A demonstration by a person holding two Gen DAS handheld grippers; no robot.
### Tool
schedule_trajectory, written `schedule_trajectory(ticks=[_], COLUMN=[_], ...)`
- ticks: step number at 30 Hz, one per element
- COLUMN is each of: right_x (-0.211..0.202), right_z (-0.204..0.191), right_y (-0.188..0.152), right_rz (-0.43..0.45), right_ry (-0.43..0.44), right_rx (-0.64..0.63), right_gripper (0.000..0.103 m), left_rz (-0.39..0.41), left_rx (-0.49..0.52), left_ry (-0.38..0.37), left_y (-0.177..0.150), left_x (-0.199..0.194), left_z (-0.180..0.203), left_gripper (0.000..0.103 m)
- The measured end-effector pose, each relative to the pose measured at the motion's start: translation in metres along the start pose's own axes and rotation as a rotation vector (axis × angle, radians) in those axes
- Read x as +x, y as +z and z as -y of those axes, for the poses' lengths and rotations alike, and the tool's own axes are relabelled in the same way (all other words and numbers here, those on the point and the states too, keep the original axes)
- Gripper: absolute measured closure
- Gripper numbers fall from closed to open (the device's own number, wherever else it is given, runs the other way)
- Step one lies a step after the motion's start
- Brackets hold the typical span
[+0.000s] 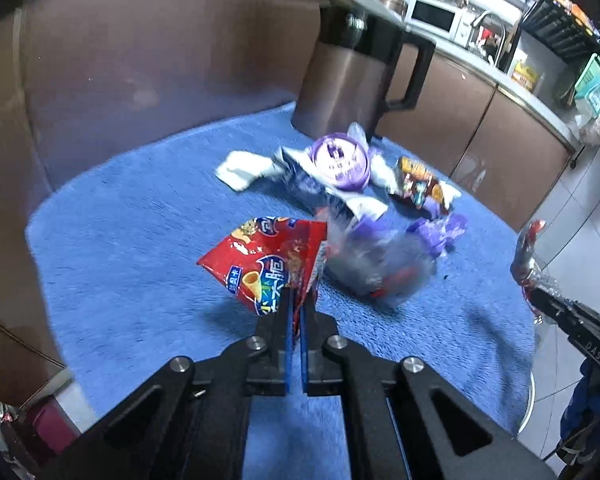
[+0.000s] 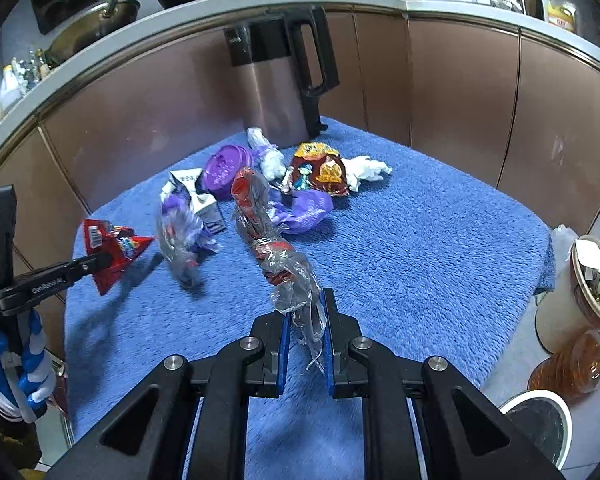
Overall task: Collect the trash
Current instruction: 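Carry both held items over the white trash bin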
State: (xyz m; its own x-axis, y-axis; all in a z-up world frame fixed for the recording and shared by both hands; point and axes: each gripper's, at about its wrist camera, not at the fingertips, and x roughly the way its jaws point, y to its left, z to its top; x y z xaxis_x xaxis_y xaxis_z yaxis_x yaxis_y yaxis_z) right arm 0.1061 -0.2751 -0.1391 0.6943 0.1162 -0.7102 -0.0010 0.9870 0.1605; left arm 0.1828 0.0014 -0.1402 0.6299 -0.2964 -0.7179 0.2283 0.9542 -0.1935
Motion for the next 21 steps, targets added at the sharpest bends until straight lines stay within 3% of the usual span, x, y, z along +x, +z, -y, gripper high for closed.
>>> schedule_trajectory(ticks=[4, 9, 15, 21], right_x=[-0.023, -0.06, -0.106, -0.128], right_z=[-0.001, 0.021, 0.101, 0.188], right_y=[-0.007, -0.024, -0.066, -0.125], right_rz=[0.037, 0.089, 0.118, 0.063], right_ry=[0.008, -0.016, -0.147, -0.29], right_rx=[0.017, 0.079, 0.25, 0.439], right_gripper=[0.089, 0.089, 0.089, 0.089], left_rz=[0.054, 0.07, -0.015, -0.16], left_rx=[0.034, 0.179, 0.387, 0.567], left_ry=[-0.04, -0.151, -0.328, -0.477], left_y=[0.006, 0.004, -0.018, -0.059], left_x=[-0.039, -0.063, -0.049, -0.013], left_z=[0.017, 0.087, 0.208, 0.331], left_gripper=[0.101, 0.101, 0.101, 0.1])
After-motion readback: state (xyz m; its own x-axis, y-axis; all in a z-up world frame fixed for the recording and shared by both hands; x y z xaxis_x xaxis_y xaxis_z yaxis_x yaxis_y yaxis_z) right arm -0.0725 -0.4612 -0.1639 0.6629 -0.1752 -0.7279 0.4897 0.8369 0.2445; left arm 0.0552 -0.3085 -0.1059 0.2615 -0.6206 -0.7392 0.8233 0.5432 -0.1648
